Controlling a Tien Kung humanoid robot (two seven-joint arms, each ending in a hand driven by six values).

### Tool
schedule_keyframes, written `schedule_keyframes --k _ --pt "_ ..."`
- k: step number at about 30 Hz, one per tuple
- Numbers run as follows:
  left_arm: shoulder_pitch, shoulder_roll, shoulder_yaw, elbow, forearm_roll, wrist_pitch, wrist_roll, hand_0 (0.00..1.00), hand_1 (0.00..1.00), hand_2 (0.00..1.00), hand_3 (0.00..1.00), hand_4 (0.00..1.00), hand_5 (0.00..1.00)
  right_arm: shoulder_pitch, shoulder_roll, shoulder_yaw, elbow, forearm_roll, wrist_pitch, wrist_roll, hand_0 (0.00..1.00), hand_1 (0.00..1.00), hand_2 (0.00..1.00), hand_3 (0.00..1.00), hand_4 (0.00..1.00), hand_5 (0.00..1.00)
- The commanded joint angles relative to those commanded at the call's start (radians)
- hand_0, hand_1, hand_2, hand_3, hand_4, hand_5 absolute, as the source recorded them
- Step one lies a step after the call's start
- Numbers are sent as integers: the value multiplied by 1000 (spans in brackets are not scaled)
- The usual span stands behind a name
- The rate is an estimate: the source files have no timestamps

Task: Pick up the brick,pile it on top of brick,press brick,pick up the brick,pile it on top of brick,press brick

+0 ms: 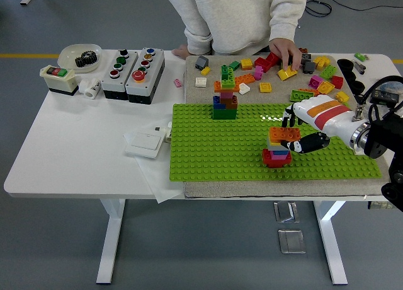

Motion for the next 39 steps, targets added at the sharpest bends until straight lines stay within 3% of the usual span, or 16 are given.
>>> schedule_keyframes --k 13,14,19,20,39 --pt "-2 0 3 0 -5 1 -1 787 732 636 558 585 603 -1 1 3 -4 3 7 -1 566 575 618 522 774 363" --pt "-2 0 2 0 -4 1 -1 787 733 636 559 583 599 0 1 3 -4 3 8 0 566 611 668 560 796 371" --pt "-2 0 3 0 -5 1 0 787 733 636 559 583 599 0 2 4 -5 4 13 -2 566 611 668 560 796 371" --pt "-2 0 3 0 -4 1 0 786 733 637 559 584 601 0 2 4 -6 4 14 -2 567 626 708 583 811 379" --pt "-5 1 3 0 -4 1 0 787 732 636 559 583 600 3 6 7 -16 5 4 3 569 644 733 631 840 399"
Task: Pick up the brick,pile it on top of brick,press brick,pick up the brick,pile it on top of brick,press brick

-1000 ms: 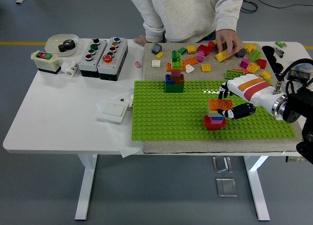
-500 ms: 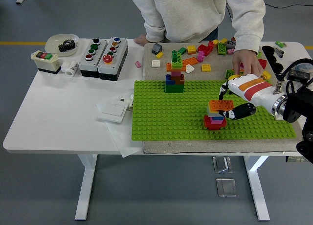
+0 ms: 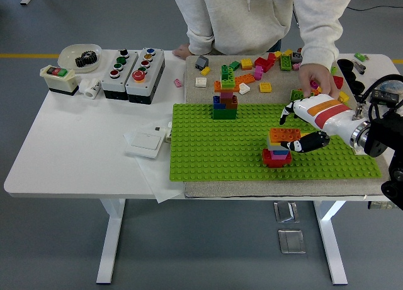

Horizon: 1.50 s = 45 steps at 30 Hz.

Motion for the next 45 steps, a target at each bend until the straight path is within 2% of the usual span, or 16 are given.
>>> schedule_keyframes --k 45 --pt "1 -2 -2 0 7 1 -1 788 734 636 558 585 601 -10 -9 25 -12 -14 4 1 584 649 735 642 861 413"
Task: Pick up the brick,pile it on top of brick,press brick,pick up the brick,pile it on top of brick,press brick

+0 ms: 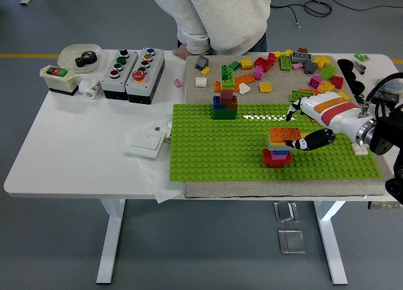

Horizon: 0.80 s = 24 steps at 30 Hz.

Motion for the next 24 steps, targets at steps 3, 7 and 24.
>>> schedule_keyframes --k 3,7,24 --pt "0 0 -2 0 0 0 0 787 734 636 558 584 600 -4 -7 5 17 -1 4 -1 584 649 736 642 861 413" --pt "0 0 -3 0 3 0 0 787 734 636 558 584 600 -11 -14 16 39 -1 6 -1 584 649 736 642 861 413" --pt "0 0 -10 0 11 -1 0 787 734 635 558 582 600 -107 -79 52 184 66 -98 66 638 668 741 658 840 419"
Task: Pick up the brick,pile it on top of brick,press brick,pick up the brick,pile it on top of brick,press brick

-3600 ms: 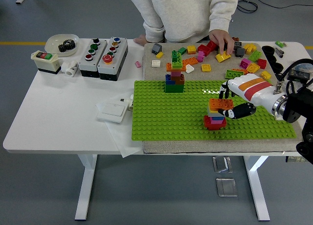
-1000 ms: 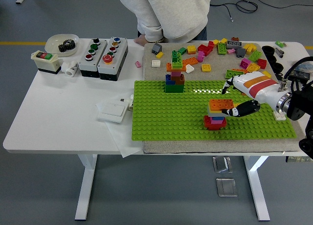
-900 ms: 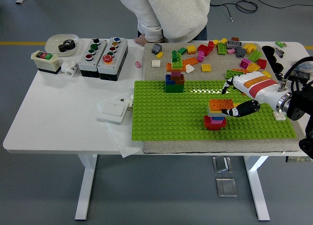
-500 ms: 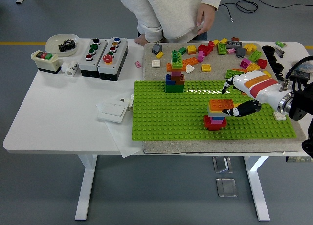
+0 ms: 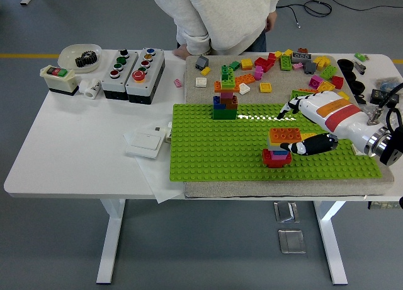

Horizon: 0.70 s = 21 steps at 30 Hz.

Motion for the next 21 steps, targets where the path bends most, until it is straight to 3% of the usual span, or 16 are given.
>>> schedule_keyframes --k 8,21 --pt "1 -1 -3 0 3 0 1 787 734 636 558 581 600 -16 -9 -9 20 7 2 11 689 681 744 642 808 414" --pt "4 0 -6 0 8 0 2 787 733 636 557 582 601 -26 -6 -25 3 -8 10 8 683 677 736 640 800 403"
